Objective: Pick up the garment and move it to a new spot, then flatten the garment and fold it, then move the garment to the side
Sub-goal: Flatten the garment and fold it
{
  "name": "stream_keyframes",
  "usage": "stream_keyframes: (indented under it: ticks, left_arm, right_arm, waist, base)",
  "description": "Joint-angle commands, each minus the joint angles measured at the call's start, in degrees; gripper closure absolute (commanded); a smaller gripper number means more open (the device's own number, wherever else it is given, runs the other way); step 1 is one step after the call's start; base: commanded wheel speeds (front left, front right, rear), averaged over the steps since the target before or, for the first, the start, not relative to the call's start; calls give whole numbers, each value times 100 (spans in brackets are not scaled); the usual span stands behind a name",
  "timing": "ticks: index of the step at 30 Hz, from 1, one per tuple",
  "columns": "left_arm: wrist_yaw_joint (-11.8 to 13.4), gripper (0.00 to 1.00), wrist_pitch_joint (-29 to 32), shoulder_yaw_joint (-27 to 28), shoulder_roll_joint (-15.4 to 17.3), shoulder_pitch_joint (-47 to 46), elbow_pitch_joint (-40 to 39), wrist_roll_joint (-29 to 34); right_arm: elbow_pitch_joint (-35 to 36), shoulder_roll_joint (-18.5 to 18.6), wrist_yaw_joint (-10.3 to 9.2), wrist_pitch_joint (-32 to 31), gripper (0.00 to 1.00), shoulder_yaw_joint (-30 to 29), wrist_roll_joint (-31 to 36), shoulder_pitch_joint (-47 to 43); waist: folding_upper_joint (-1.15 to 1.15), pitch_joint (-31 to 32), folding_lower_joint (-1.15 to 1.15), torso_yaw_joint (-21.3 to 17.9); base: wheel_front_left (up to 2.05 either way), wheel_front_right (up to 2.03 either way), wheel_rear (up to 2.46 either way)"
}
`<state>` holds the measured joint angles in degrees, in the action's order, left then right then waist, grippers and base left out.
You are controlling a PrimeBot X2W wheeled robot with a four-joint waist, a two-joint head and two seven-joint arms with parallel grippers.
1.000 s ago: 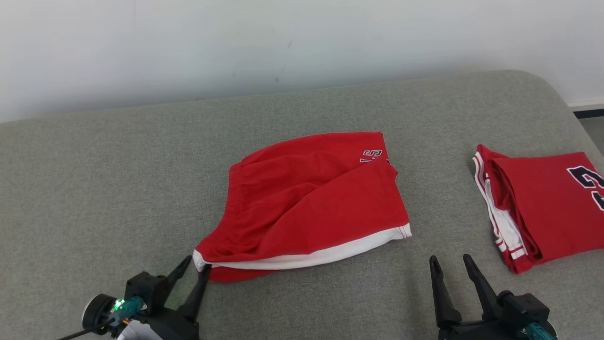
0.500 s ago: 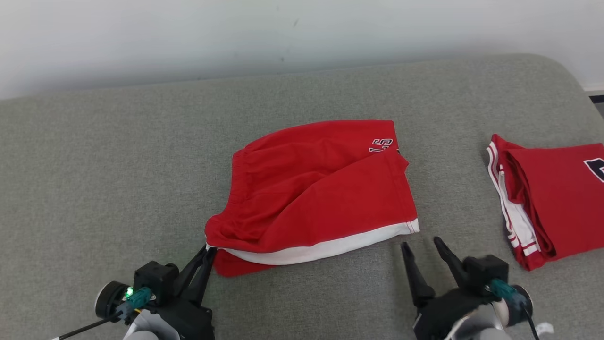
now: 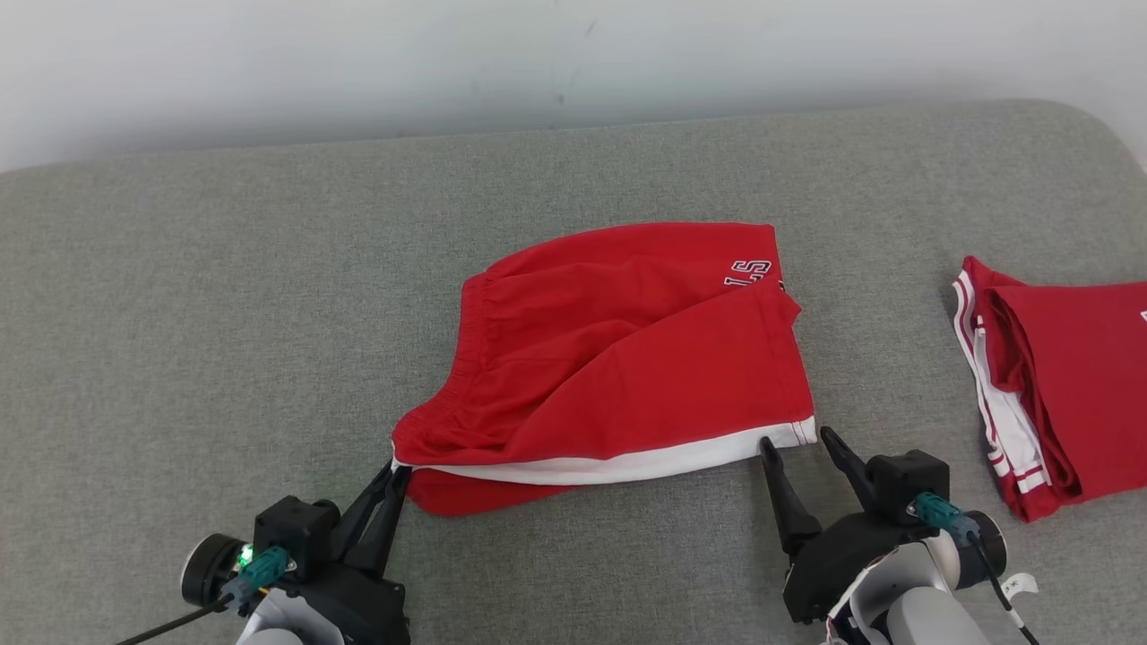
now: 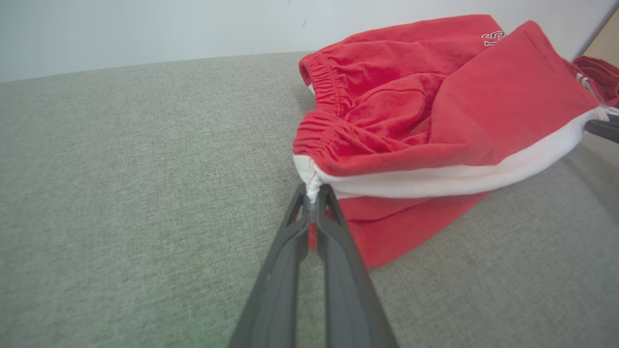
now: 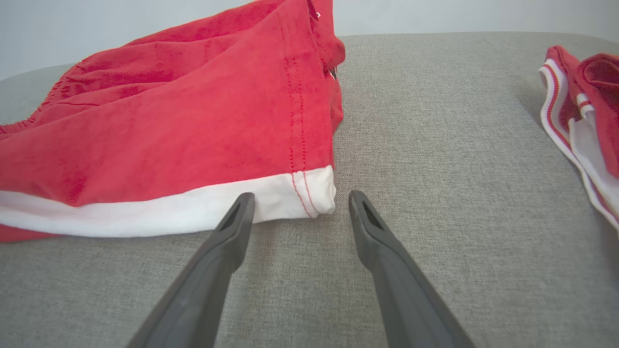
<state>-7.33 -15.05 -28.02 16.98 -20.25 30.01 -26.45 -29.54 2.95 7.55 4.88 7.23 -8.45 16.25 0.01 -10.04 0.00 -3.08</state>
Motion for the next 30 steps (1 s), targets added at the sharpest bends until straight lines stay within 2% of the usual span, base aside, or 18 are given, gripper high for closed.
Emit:
stream_keyframes:
  ticks: [1,10,19,20,21,23,24,25,26,30]
  left_arm:
    - [-7,100,-14,13,9,-1,-17,55]
    - [-12,100,-14,50,4,-9,-5,84]
    - [-15,100,-14,92,-11,62,25,71]
    - [-9,100,-14,98,-10,69,22,73]
    - [-9,100,-14,103,-9,78,17,74]
    - [-10,100,-14,107,-11,104,8,71]
    - [-10,100,-14,106,-15,118,2,70]
    - [-10,100,-14,103,-21,134,-1,69]
    - [-10,100,-15,101,-23,148,-4,70]
    - [-10,100,-14,133,-29,145,-56,91]
  right_arm:
    - [-29,-4,-16,21,0,32,39,62]
    - [-282,-6,-16,137,0,282,-51,254]
    - [-244,-7,-16,253,0,526,-161,180]
    - [-213,-7,-16,285,4,537,-148,178]
    - [-200,-6,-16,287,50,539,-151,175]
    - [-189,-6,-16,307,66,525,-122,170]
    - [-181,-7,-16,321,71,521,-116,168]
    - [-181,-7,-16,316,81,520,-113,160]
    - [-177,-7,-16,332,100,520,-110,153]
    - [-176,-7,-16,371,100,511,-95,163]
  waist:
    - [-1,-7,0,-2]
    - [-1,-36,0,0]
    - [-1,12,0,-16]
    - [-1,18,0,-21]
    - [-1,27,0,-25]
    - [-1,47,0,-30]
    - [-1,60,0,-31]
    - [-1,75,0,-31]
    - [-1,91,0,-33]
    - [-1,151,0,-47]
  base:
    - [0,0,0]
    - [0,0,0]
    - [0,0,0]
    - [0,0,0]
    - [0,0,0]
    - [0,0,0]
    - [0,0,0]
    - [0,0,0]
    - [0,0,0]
    - [0,0,0]
